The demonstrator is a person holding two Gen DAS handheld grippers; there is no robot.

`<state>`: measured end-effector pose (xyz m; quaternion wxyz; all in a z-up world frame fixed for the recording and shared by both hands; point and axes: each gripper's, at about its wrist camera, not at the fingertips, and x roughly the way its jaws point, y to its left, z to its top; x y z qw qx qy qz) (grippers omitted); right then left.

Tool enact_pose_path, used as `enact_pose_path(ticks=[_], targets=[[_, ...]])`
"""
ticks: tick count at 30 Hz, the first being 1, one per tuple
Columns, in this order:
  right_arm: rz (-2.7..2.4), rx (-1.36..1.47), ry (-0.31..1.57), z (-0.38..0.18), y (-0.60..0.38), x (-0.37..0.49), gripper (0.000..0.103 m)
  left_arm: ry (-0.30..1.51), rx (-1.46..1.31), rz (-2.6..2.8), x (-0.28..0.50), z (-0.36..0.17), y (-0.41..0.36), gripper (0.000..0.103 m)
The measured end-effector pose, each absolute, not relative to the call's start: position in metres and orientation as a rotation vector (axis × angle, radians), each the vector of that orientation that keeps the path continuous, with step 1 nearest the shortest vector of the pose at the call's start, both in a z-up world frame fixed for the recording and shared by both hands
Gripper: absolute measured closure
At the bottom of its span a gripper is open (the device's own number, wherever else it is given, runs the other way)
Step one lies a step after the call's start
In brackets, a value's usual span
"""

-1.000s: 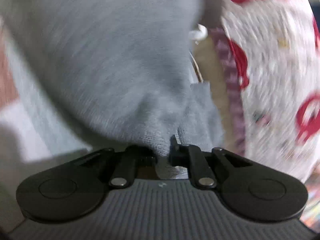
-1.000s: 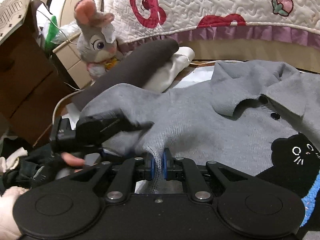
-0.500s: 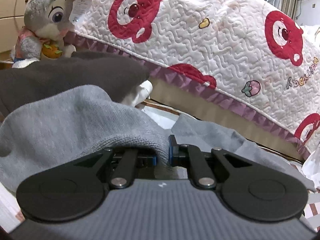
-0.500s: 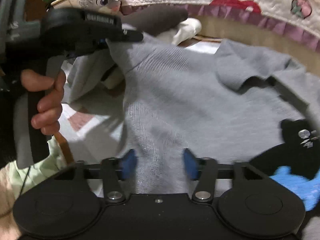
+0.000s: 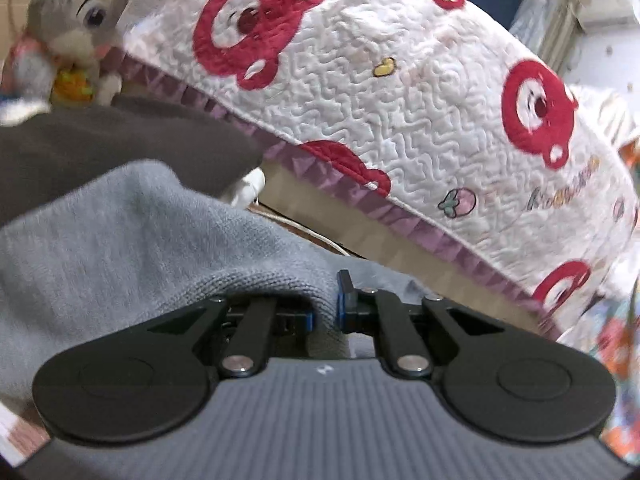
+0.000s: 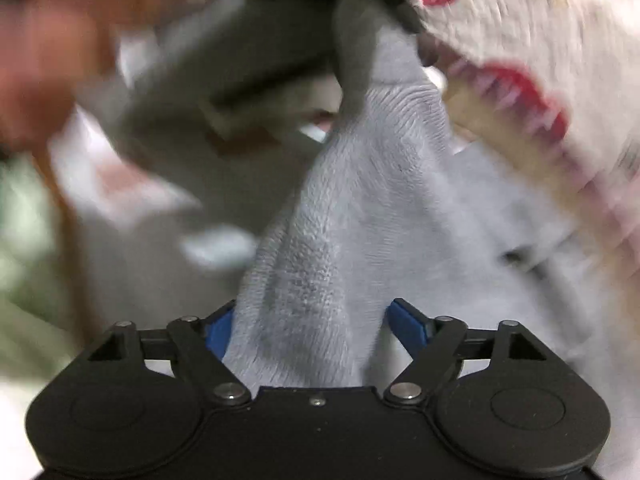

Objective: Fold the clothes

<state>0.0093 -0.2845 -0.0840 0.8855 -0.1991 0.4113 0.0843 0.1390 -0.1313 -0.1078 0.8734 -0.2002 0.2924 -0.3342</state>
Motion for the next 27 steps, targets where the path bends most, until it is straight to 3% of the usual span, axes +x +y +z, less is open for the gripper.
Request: enact_pose_path(ticks=[1, 2, 6, 7, 8, 10, 15, 24, 27], targets=[[0.126, -0.505, 0.839, -0.09, -0.281, 0.008, 0.059, 0.636, -0.448, -0.695, 0.143, -0.114, -0.132, 0.093], [0.077, -0.592, 0.821, -0.096, -0.278, 0.007, 0.094, 0.662, -0.479, -0.691, 0.147, -0.119, -0.132, 0.093], [0.033, -0.38, 0.811, -0.065, -0.323, -0.001, 0.095, 0.763, -0.601, -0.674, 0.164, -0.142, -0.135, 0.09], [0.036, -0.332, 0.809, -0.058, -0.332, 0.0, 0.095, 0.788, -0.631, -0.669, 0.168, -0.148, -0.135, 0.082], [0.039, -0.285, 0.806, -0.05, -0.341, 0.001, 0.095, 0.813, -0.662, -0.665, 0.172, -0.154, -0.136, 0.081], [0.057, -0.19, 0.795, -0.038, -0.358, 0.0, 0.095, 0.864, -0.723, -0.654, 0.18, -0.165, -0.137, 0.089], [0.205, -0.026, 0.752, -0.019, -0.373, 0.012, 0.095, 0.578, -0.461, -0.705, 0.183, -0.086, -0.176, 0.093], [0.307, 0.172, 0.653, 0.058, -0.348, 0.061, 0.092, 0.31, -0.28, -0.816, 0.24, 0.03, -0.192, 0.094], [0.336, 0.184, 0.606, 0.071, -0.32, 0.087, 0.091, 0.288, -0.148, -0.791, 0.267, 0.041, -0.194, 0.09]])
